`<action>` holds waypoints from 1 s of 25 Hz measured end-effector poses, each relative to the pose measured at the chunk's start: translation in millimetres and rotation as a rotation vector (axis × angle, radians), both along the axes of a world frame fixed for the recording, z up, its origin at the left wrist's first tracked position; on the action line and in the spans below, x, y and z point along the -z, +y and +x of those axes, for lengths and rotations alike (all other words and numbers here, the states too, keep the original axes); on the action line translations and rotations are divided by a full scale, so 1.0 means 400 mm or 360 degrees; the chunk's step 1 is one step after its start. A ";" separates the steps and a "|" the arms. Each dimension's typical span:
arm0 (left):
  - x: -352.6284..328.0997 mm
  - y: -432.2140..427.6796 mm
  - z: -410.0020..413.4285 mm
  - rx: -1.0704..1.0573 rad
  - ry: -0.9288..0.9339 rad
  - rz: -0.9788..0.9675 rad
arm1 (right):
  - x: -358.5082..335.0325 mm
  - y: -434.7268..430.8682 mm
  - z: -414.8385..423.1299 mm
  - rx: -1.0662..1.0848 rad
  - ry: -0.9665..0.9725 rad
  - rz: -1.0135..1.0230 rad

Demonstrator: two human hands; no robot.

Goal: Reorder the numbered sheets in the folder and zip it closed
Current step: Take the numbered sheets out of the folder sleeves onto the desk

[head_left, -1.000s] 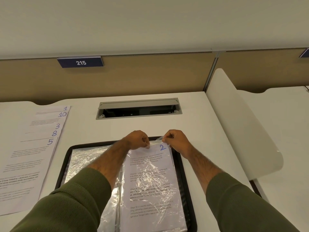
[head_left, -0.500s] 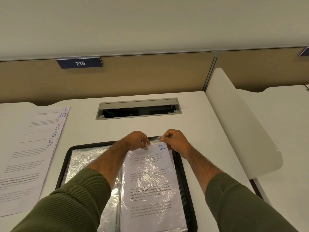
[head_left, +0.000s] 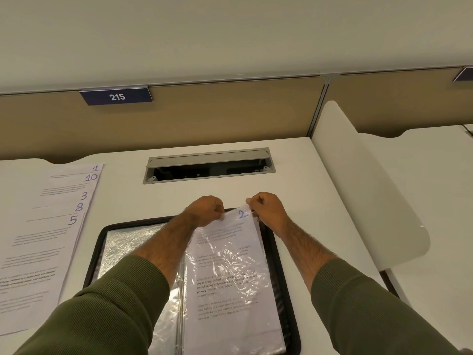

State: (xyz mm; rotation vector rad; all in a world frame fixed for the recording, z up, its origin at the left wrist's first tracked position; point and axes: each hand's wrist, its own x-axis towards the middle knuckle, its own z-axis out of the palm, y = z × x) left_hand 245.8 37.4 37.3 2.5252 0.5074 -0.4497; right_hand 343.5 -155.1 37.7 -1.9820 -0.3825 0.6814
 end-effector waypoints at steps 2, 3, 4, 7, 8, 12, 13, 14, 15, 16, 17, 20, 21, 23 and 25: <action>-0.010 0.007 0.009 -0.0103 -0.0102 0.0084 | -0.004 0.009 0.015 0.0037 -0.0077 0.0013; -0.015 0.011 0.013 -0.0176 -0.0159 0.0123 | -0.008 0.016 0.021 0.0036 -0.0087 0.0021; -0.022 0.015 0.018 -0.0242 -0.0222 0.0167 | -0.010 0.024 0.028 0.0031 -0.0074 0.0027; -0.059 0.023 0.030 -0.0350 -0.0442 0.0358 | -0.010 0.046 0.045 -0.0004 -0.0014 -0.0039; -0.070 0.031 0.036 -0.0386 -0.0520 0.0394 | -0.007 0.049 0.048 -0.0021 -0.0023 -0.0079; -0.109 0.073 0.056 -0.0507 -0.0765 0.0340 | 0.011 0.046 0.051 -0.0076 -0.0126 -0.0205; -0.118 0.082 0.061 -0.0511 -0.0839 0.0329 | 0.014 0.046 0.050 -0.0079 -0.0142 -0.0207; -0.121 0.092 0.066 -0.0520 -0.0928 0.0339 | 0.018 0.046 0.049 -0.0062 -0.0158 -0.0195; -0.122 0.097 0.066 -0.0549 -0.1020 0.0354 | 0.019 0.047 0.047 -0.0029 -0.0180 -0.0176; -0.116 0.100 0.064 -0.0617 -0.1082 0.0363 | 0.018 0.050 0.047 0.0017 -0.0206 -0.0143; -0.110 0.099 0.056 -0.0747 -0.1135 0.0321 | 0.015 0.055 0.048 0.0067 -0.0226 -0.0096; -0.070 0.091 0.009 -0.1262 -0.1147 -0.0056 | -0.004 0.071 0.054 0.0188 -0.0251 0.0033; -0.047 0.088 -0.010 -0.1379 -0.1073 -0.0200 | -0.010 0.076 0.059 0.0214 -0.0248 0.0073; -0.014 0.088 -0.047 -0.1498 -0.0912 -0.0366 | -0.017 0.087 0.071 0.0255 -0.0266 0.0145; 0.004 0.097 -0.065 -0.1516 -0.0877 -0.0447 | -0.026 0.100 0.080 0.0276 -0.0269 0.0191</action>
